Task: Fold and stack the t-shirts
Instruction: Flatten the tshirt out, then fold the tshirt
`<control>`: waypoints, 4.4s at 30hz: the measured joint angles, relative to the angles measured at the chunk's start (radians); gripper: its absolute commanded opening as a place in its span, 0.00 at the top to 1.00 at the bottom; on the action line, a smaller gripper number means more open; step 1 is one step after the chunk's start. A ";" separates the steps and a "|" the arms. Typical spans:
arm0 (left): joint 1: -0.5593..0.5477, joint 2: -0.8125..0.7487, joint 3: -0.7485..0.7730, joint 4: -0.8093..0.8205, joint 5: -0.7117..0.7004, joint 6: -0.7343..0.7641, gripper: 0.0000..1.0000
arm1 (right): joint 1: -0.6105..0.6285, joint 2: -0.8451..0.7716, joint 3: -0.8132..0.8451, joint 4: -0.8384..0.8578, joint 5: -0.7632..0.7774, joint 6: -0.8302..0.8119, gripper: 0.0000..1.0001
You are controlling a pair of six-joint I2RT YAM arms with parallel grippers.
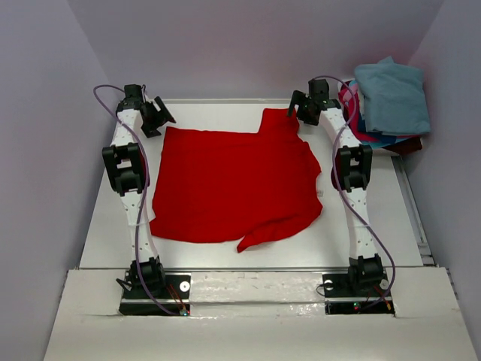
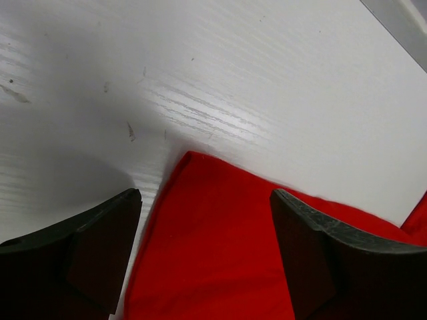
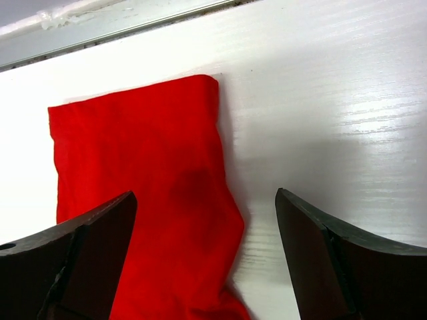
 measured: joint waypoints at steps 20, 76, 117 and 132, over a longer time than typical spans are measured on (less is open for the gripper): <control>0.000 0.023 0.000 0.027 0.035 -0.038 0.35 | 0.000 0.025 0.004 0.047 -0.026 0.003 0.28; 0.013 0.045 -0.025 0.071 0.076 -0.053 0.94 | 0.000 0.057 0.013 0.103 -0.087 0.036 0.93; -0.008 -0.110 -0.125 0.067 0.069 -0.002 0.94 | 0.000 -0.159 -0.123 0.056 -0.109 0.036 0.93; -0.008 -0.208 -0.239 0.029 0.011 -0.006 0.94 | 0.021 -0.253 -0.206 0.013 -0.111 0.027 0.93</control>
